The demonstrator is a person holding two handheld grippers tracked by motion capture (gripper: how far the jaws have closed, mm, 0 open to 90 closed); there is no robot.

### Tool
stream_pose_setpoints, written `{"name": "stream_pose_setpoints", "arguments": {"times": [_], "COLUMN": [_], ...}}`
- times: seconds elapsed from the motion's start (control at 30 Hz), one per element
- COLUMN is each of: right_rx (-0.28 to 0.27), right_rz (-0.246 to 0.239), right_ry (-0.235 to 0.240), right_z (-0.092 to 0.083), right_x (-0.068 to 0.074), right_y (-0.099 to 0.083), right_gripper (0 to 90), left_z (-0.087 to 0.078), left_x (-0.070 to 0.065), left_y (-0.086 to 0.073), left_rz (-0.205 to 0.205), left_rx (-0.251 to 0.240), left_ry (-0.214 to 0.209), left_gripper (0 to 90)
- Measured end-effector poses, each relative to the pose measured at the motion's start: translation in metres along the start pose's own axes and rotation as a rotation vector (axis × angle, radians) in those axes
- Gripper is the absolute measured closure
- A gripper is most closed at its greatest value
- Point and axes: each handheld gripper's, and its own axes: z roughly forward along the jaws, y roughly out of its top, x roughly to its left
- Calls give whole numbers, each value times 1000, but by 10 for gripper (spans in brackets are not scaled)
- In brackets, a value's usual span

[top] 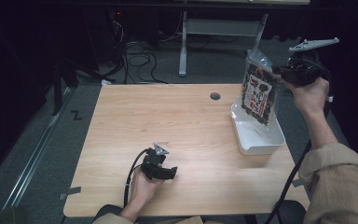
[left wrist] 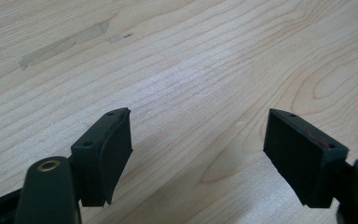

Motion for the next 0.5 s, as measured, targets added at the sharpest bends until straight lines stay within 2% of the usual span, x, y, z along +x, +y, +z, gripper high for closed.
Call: {"name": "stream_pose_setpoints", "arguments": {"times": [0.5], "right_rx": [11], "right_rz": [16], "right_ry": [2], "right_z": [6], "right_x": [-8], "right_y": [-18], "right_gripper": [900], "left_z": [1], "left_x": [0], "left_y": [0], "left_rz": [-1], "left_rx": [4], "left_ry": [-2], "left_gripper": [242]}}
